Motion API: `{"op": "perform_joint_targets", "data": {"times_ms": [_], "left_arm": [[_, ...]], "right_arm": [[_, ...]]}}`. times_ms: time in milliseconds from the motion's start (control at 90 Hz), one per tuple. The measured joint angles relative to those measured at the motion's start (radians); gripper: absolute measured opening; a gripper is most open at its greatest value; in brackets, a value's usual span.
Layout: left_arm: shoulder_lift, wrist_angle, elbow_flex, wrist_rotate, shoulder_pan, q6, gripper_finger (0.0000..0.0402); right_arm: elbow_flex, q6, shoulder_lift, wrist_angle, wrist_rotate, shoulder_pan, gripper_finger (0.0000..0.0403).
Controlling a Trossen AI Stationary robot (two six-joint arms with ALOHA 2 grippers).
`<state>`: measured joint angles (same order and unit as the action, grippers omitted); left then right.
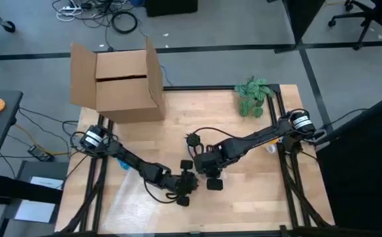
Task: Wrap mug
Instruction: Wrap the orange mug with the transparent bubble wrap
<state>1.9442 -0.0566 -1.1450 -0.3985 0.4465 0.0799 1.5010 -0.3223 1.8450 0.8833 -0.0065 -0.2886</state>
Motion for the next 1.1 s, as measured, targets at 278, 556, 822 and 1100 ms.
{"op": "perform_joint_targets", "data": {"times_ms": [278,556,822,1100], "left_arm": [[-0.038,0.045,-0.024,-0.001,0.025,0.003,0.0083],[-0.079,-0.188,-0.049,-0.126,0.106,-0.11,0.0083],[-0.023,-0.28,-0.048,-0.226,0.05,-0.121,0.0083],[-0.019,-0.229,-0.048,-0.222,0.011,-0.095,0.0083]], "right_arm": [[0.015,-0.014,0.0,0.06,0.04,0.003,0.0082],[-0.047,-0.069,0.0,0.03,0.066,0.009,0.0084],[-0.027,-0.093,0.0,-0.001,0.066,-0.001,0.0084],[0.124,-0.077,0.0,0.155,0.071,-0.026,0.0083]]}}
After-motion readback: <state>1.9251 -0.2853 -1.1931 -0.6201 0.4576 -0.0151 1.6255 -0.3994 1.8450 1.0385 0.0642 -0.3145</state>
